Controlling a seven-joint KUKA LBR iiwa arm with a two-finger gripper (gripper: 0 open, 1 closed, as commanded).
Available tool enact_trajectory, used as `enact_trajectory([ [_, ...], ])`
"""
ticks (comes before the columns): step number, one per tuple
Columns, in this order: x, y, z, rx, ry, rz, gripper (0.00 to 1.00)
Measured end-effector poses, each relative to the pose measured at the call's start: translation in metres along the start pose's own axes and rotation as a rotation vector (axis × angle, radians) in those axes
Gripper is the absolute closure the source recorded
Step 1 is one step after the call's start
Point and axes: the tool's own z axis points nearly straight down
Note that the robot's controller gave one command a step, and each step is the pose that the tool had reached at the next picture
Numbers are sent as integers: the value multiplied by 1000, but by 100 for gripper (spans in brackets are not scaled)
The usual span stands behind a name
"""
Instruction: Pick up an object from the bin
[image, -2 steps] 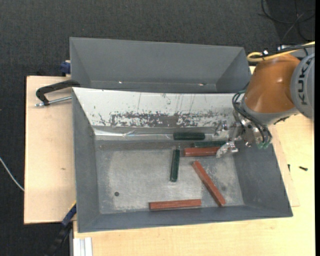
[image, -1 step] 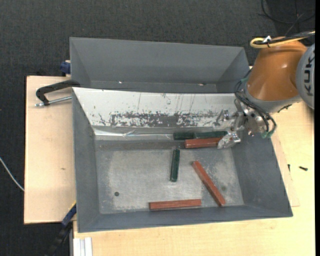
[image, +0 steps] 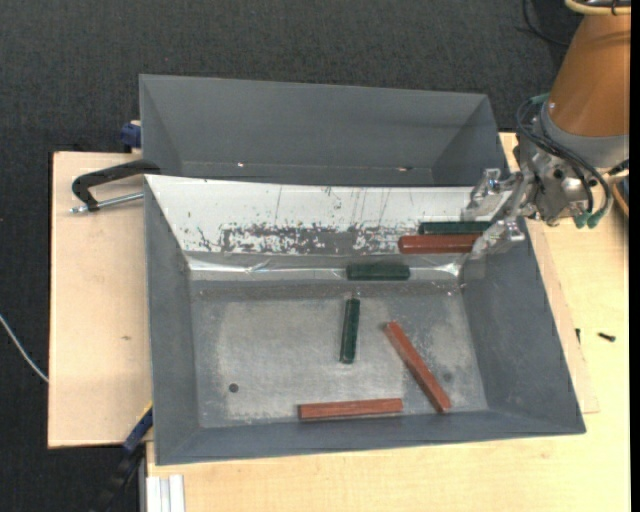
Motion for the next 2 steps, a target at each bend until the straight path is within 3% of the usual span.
enact_trajectory([
  [1, 0, 0, 0, 0, 0, 0, 0],
  [2, 0, 0, 0, 0, 0, 0, 0],
])
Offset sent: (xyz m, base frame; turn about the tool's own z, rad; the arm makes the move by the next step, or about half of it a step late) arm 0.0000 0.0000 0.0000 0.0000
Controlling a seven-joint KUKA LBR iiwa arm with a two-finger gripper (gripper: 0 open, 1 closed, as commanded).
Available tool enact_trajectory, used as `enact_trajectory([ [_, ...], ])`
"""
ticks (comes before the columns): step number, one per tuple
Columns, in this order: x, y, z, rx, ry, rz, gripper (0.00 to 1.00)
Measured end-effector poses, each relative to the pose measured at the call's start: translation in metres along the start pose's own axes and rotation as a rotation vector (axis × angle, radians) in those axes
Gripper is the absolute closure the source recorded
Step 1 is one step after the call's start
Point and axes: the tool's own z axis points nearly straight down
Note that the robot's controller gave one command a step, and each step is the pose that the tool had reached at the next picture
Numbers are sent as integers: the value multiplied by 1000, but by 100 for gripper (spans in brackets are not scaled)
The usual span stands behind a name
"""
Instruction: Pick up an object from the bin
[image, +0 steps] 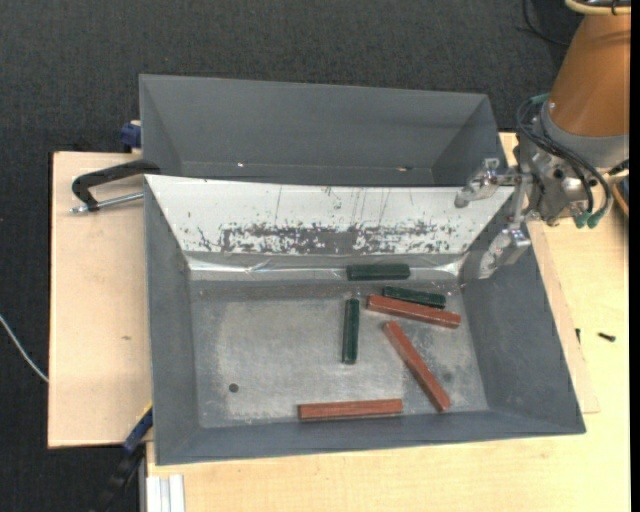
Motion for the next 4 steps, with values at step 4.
enact_trajectory([
  [4, 18, 21, 110, 0, 0, 135, 0],
])
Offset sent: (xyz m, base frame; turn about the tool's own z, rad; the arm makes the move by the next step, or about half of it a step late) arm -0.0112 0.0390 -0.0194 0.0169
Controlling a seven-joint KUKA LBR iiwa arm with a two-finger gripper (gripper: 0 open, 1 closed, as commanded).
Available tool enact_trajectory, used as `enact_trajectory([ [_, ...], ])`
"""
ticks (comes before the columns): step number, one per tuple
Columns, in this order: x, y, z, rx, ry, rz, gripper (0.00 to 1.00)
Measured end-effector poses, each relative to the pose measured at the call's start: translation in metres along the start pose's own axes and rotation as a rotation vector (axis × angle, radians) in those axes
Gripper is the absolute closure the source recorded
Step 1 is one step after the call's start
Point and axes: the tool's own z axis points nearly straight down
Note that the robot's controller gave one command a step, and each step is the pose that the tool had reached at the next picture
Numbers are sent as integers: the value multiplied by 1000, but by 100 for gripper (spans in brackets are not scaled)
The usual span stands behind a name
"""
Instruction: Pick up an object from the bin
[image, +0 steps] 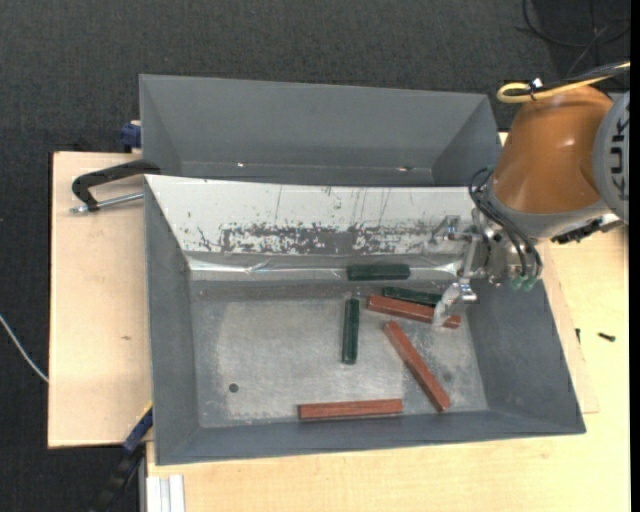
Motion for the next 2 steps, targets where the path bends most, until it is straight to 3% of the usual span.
enact_trajectory([
  [1, 1, -26, 69, 1, 1, -69, 0],
  [2, -11, -33, 100, 1, 5, -58, 100],
])
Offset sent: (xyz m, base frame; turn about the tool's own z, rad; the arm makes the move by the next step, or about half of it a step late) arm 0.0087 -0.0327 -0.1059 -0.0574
